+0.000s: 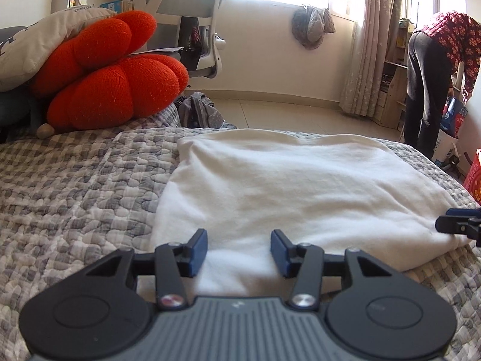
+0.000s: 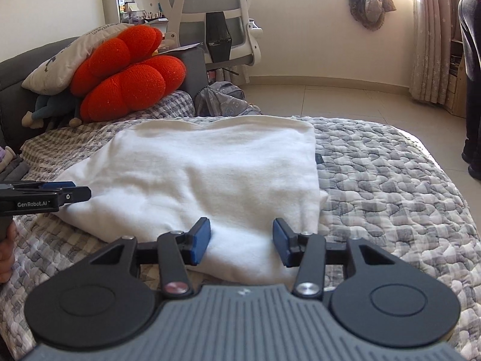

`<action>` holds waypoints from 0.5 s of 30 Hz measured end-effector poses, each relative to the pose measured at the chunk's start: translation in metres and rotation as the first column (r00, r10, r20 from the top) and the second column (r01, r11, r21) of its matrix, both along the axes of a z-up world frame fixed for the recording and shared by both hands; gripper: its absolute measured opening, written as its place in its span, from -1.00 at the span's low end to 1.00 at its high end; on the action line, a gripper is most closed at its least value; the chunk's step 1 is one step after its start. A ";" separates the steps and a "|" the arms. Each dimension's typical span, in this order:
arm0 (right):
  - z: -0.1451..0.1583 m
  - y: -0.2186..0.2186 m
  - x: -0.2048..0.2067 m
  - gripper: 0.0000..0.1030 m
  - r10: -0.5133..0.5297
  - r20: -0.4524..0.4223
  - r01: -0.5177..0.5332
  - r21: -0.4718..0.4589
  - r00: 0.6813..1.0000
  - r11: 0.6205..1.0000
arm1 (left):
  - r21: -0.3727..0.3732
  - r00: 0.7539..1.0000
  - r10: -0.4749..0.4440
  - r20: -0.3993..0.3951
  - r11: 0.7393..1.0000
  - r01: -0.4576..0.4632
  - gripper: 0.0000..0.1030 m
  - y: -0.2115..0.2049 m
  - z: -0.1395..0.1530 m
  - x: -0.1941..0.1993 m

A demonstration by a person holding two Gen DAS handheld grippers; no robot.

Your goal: Fold clothes

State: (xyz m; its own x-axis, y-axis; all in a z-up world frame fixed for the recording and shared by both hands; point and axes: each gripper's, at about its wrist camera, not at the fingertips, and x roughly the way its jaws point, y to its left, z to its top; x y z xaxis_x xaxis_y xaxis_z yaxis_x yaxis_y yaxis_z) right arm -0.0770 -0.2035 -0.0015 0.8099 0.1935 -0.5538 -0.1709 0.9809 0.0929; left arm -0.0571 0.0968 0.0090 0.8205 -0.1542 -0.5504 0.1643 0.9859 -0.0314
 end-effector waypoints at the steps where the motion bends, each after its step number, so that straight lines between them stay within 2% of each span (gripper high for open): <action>1: -0.002 -0.006 -0.001 -0.11 -0.005 0.003 0.005 0.012 1.000 1.000 | -0.011 1.000 0.008 -0.004 1.000 -0.008 -0.05 0.006 -0.002 0.000; 3: -0.004 -0.017 -0.003 -0.15 -0.009 0.010 0.008 0.051 1.000 0.999 | -0.075 1.000 0.005 -0.018 0.997 -0.006 -0.04 0.021 -0.002 0.001; 5: -0.006 -0.028 -0.005 -0.21 -0.013 0.017 0.012 0.090 1.000 0.996 | -0.103 1.000 -0.007 -0.020 0.995 0.004 -0.06 0.029 -0.003 0.001; 9: -0.008 -0.036 -0.006 -0.22 -0.009 0.028 0.005 0.147 1.000 0.989 | -0.120 1.000 -0.006 -0.001 0.993 0.006 -0.06 0.029 -0.005 -0.004; 15: -0.008 -0.042 -0.003 -0.22 -0.009 0.023 0.004 0.197 1.000 0.980 | -0.195 1.000 -0.005 -0.005 0.981 0.004 -0.08 0.038 -0.006 -0.001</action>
State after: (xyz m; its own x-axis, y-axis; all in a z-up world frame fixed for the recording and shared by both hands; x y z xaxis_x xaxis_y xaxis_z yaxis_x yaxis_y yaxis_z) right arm -0.0802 -0.2454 -0.0093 0.8240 0.2915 -0.4858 -0.1688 0.9449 0.2806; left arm -0.0583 0.1349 0.0027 0.8165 -0.2629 -0.5141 0.1683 0.9600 -0.2236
